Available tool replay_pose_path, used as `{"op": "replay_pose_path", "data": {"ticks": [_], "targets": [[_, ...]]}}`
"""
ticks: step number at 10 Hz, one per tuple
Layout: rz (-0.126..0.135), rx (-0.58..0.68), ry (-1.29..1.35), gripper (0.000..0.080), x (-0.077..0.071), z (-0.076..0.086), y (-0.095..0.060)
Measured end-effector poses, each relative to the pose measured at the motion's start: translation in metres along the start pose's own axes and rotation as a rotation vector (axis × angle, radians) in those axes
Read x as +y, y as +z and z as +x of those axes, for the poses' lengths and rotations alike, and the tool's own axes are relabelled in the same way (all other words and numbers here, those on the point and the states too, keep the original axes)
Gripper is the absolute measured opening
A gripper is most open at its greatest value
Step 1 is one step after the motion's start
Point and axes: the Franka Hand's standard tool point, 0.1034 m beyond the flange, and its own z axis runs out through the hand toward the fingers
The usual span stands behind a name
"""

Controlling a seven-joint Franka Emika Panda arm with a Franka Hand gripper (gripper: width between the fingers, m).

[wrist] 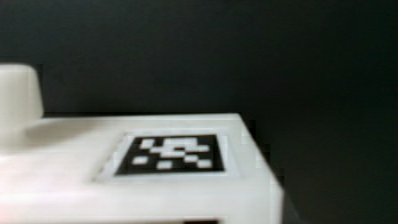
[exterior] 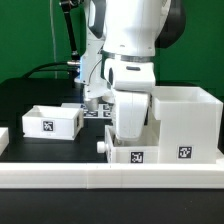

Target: Assemble drawer

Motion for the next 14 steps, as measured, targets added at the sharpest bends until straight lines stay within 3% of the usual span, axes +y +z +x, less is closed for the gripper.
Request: {"op": "replay_pose_path", "data": {"ticks": [4, 5, 7, 11, 12, 13, 14], "targets": [[0.003, 0.0, 0.017, 0.0042, -0.001, -0.002, 0.002], [0.0, 0.005, 0.057, 0.0042, 0.001, 0.008, 0.001], [-0.003, 0.005, 0.096, 0.0042, 0.004, 0.01, 0.0], [-0.003, 0.004, 0.09, 0.0042, 0.006, 0.008, 0.001], [-0.004, 0.004, 0.092, 0.0289, 0.006, 0.007, 0.0], [-0.008, 0.004, 0.093, 0.0289, 0.005, 0.007, -0.004], [-0.013, 0.004, 0.093, 0.0477, 0.006, 0.007, -0.008]]}}
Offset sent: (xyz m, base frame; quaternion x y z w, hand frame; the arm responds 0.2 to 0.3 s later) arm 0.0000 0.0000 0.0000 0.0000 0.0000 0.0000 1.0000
